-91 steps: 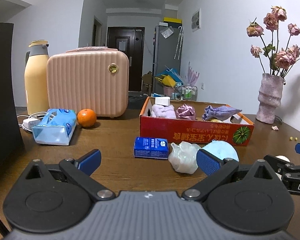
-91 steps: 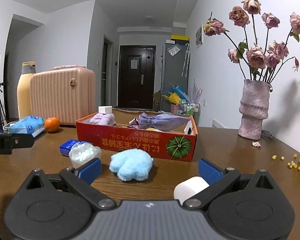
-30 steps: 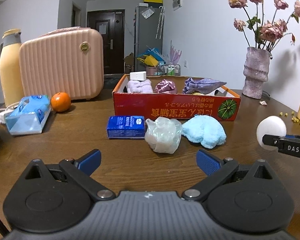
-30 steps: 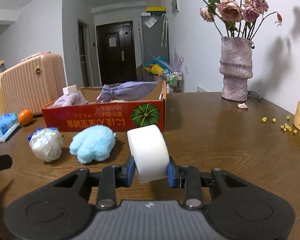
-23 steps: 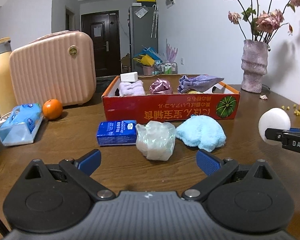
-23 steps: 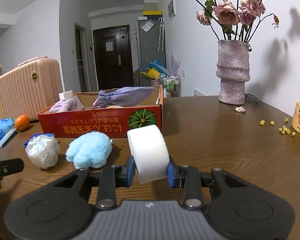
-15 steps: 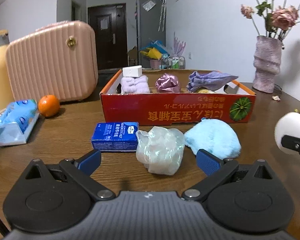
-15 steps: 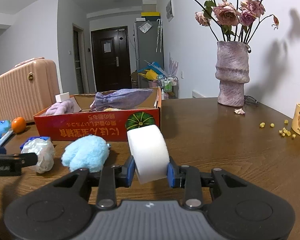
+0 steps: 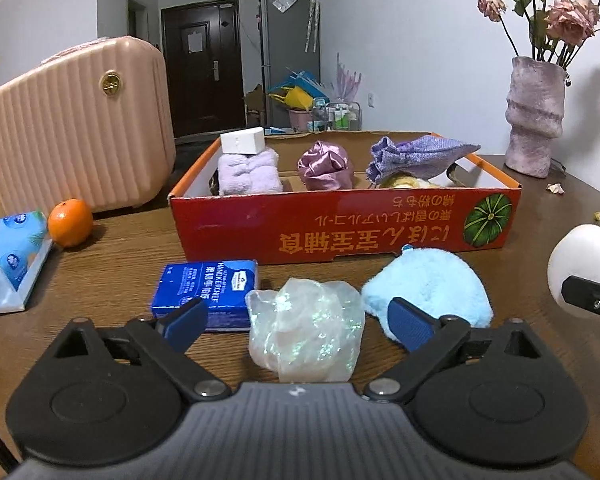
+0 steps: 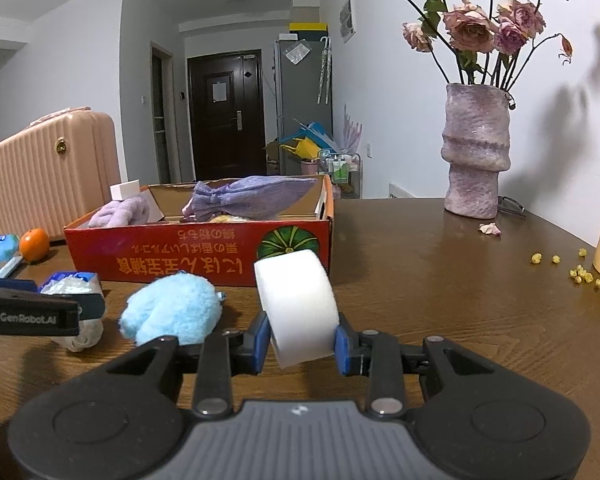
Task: Organize soft objects
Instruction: 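Lift the foam roll with the right tool while the left tool closes on the clear plastic ball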
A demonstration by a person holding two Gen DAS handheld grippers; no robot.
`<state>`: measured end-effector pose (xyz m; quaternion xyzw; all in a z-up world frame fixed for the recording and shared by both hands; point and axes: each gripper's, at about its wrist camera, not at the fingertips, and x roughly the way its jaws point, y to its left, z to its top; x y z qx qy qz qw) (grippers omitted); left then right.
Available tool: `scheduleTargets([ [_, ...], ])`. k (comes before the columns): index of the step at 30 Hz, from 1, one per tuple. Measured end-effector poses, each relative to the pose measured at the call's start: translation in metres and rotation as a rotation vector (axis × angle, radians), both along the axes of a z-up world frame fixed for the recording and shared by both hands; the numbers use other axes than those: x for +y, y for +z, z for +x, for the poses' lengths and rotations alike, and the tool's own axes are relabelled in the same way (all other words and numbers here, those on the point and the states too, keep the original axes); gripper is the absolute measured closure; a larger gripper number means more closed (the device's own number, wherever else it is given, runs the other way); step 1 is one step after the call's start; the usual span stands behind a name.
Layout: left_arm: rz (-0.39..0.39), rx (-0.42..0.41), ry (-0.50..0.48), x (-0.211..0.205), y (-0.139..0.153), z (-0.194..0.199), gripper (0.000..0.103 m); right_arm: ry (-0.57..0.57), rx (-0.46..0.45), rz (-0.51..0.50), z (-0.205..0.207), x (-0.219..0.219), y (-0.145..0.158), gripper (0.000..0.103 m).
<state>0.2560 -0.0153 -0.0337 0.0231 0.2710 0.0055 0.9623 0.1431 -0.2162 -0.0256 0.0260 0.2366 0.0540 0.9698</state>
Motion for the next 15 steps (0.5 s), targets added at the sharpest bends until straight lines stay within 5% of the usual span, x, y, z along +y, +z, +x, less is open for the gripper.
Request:
scheduleTargets([
  [4,-0.007,0.022,-0.011,0.001,-0.003,0.006,0.025,0.003,-0.002,0.001,0.000,0.000,0.000,0.071],
  [8,-0.014,0.050,-0.029,0.001,-0.006,0.010,0.053,0.002,-0.001,0.007,-0.001,-0.001,0.000,0.071],
  [15,-0.026,0.057,-0.045,0.002,-0.008,0.010,0.059,-0.007,-0.015,0.003,-0.003,-0.001,0.001,0.071],
])
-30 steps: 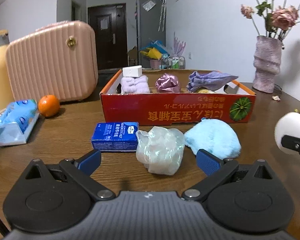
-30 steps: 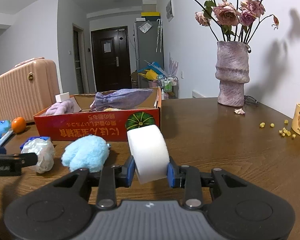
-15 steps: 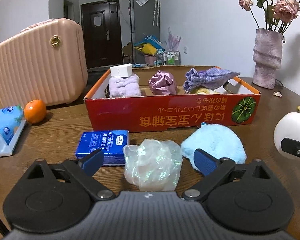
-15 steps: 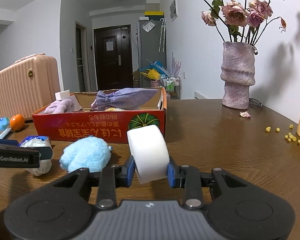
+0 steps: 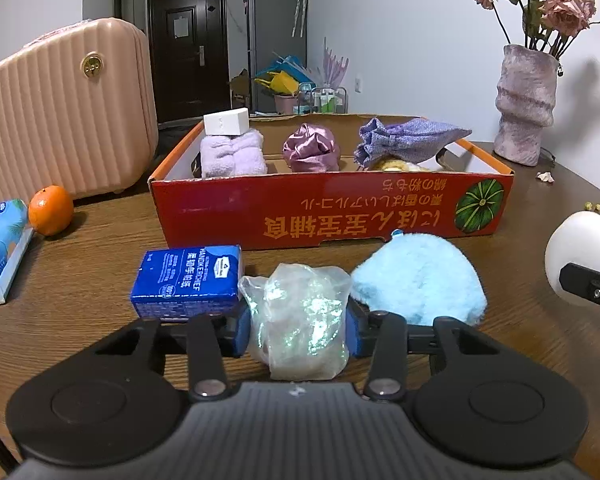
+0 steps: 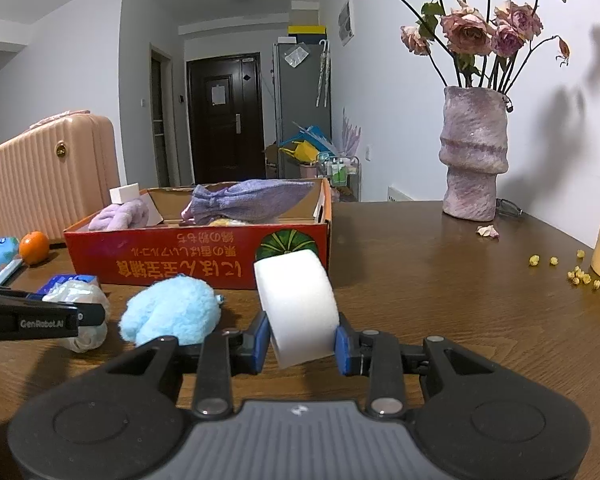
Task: Organize soft objects
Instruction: 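Lift the foam roll with the right tool while the left tool closes on the clear plastic ball, then carry the plastic ball and foam roll over the cardboard box with both tools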
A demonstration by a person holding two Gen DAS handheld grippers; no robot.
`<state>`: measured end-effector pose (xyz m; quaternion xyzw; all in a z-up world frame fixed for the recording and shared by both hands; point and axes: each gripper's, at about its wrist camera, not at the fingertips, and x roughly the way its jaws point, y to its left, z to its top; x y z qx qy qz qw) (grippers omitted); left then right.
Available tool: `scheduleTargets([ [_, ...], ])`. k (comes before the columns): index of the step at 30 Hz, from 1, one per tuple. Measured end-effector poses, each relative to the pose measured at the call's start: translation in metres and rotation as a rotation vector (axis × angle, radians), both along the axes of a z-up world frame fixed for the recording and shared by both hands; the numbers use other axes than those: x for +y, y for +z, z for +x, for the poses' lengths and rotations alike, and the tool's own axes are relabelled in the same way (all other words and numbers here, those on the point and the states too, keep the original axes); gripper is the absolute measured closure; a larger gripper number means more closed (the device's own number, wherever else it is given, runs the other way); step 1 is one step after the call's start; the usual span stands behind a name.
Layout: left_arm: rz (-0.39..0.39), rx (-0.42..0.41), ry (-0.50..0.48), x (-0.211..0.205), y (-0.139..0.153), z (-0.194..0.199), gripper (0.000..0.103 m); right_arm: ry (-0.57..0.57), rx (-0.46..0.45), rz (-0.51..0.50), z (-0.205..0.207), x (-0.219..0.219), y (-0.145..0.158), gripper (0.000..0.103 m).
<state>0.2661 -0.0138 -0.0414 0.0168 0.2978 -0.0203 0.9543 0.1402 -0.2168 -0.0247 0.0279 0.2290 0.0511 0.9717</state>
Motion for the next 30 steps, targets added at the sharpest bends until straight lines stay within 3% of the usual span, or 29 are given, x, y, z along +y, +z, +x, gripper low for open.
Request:
scheduleTargets([
  [12,0.015,-0.089,0.013,-0.003,0.015,-0.010,0.059,-0.014,-0.068,0.027,0.001,0.003,0.006,0.071],
  [30,-0.098,-0.230,0.087,-0.003,0.053,0.002,0.059,-0.031,-0.248,0.032,0.038,0.037,0.020,0.071],
])
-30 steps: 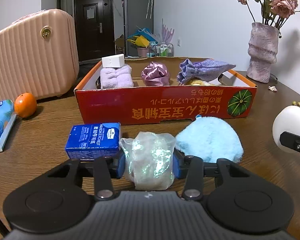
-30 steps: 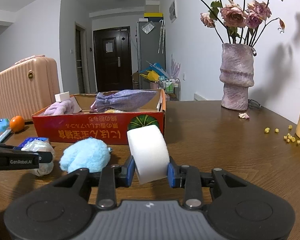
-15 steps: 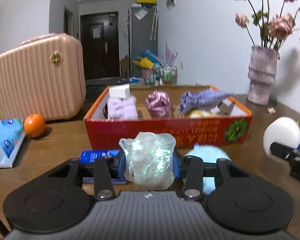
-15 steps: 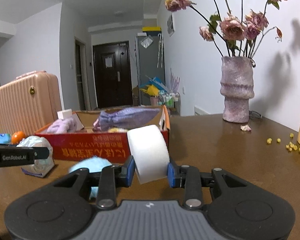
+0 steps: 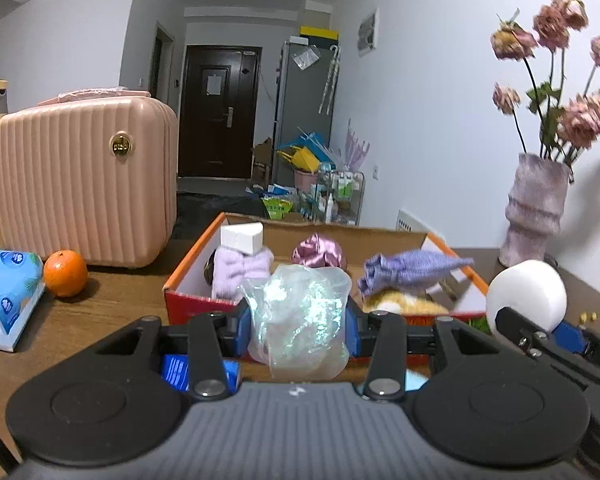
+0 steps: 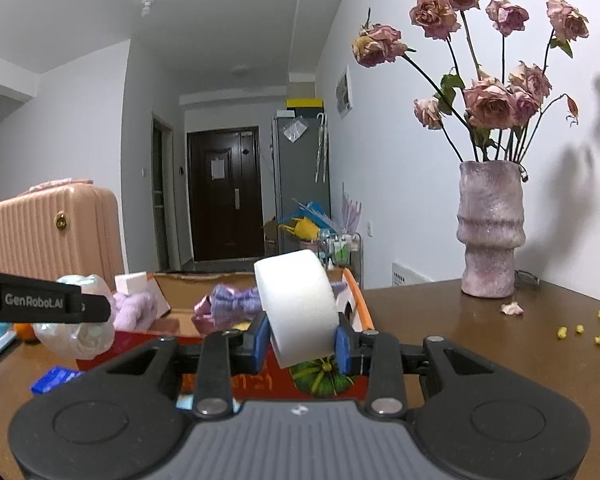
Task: Organize soft objects
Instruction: 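Carry the plastic ball and foam roll over the cardboard box with both tools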
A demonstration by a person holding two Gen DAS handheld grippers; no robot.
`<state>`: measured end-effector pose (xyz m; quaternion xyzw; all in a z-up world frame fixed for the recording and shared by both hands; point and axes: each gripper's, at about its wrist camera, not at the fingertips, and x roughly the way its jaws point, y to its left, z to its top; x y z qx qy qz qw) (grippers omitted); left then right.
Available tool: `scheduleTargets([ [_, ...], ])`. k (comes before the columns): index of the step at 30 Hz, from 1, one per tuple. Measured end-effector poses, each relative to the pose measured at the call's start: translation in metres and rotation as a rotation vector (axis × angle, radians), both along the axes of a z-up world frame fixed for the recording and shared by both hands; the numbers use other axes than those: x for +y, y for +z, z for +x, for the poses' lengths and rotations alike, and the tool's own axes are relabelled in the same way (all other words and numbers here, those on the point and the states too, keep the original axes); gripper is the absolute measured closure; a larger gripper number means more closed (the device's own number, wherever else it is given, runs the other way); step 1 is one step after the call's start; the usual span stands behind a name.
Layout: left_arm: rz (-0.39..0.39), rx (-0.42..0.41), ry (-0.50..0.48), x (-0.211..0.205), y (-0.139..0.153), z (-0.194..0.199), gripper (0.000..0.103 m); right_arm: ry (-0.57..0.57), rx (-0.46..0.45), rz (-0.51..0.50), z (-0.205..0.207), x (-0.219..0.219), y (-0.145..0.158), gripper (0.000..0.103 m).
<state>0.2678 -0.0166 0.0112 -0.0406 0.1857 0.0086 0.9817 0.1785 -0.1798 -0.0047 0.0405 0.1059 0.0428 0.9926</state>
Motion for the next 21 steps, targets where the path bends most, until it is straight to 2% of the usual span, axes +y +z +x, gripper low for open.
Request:
scheduleTargets([
  [10,-0.037,-0.034,0.029,-0.003,0.007,0.033,0.059,0.000,-0.042,0.004,0.036,0.009,0.003,0.071],
  [21,-0.033,-0.053,0.034,-0.009,0.005,0.071,0.059,0.018,-0.062,0.025,0.083,0.008,0.006,0.071],
])
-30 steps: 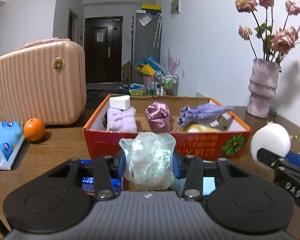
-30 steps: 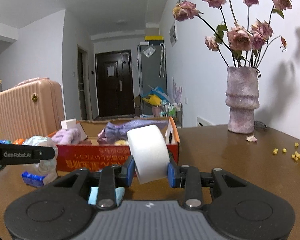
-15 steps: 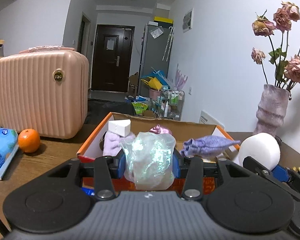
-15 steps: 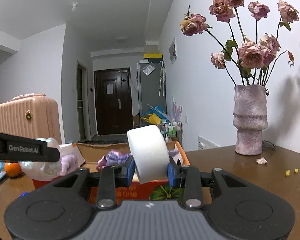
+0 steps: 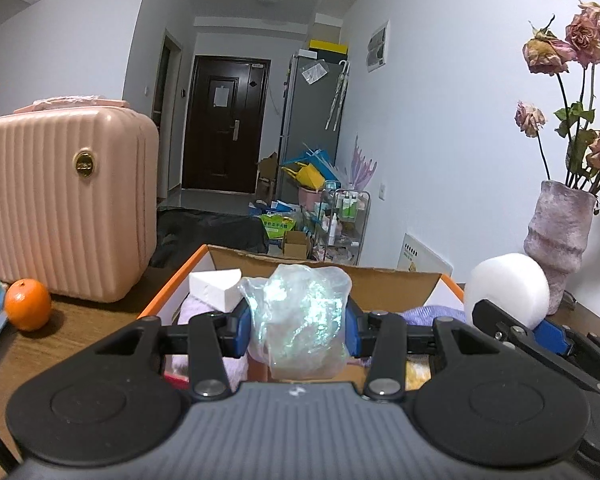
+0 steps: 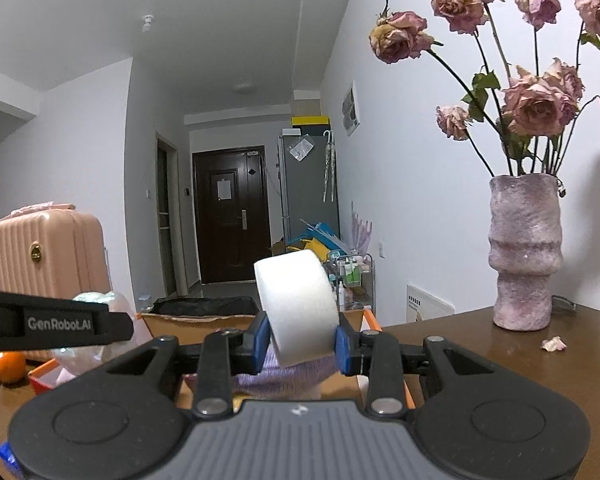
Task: Organize soft objects
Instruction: 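Carry the plastic ball and foam roll over the cardboard box with both tools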
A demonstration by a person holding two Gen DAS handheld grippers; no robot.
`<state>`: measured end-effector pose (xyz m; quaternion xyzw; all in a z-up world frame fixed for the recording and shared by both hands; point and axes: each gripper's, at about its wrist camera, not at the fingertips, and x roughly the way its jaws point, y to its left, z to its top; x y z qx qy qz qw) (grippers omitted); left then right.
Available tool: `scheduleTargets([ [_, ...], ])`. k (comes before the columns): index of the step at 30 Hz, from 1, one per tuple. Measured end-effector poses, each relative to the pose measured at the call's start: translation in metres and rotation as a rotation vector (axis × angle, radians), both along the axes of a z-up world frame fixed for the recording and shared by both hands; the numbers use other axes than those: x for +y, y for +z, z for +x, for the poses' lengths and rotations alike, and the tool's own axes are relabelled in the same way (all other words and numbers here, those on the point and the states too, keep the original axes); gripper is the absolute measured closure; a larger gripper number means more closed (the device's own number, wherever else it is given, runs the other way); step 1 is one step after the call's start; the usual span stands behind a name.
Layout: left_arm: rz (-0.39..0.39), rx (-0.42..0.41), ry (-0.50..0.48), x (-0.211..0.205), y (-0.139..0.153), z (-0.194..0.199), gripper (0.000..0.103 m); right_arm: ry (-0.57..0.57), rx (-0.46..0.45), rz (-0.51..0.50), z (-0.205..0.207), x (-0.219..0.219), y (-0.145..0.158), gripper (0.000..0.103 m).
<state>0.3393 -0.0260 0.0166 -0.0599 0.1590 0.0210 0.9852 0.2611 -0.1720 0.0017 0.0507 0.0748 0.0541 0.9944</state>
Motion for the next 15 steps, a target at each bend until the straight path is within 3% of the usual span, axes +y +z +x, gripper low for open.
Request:
scheduleTargets([
  [15,0.021,-0.041,0.000,-0.004,0.002,0.048,0.059,0.061,-0.007,-0.016,0.058,0.012,0.002,0.071],
])
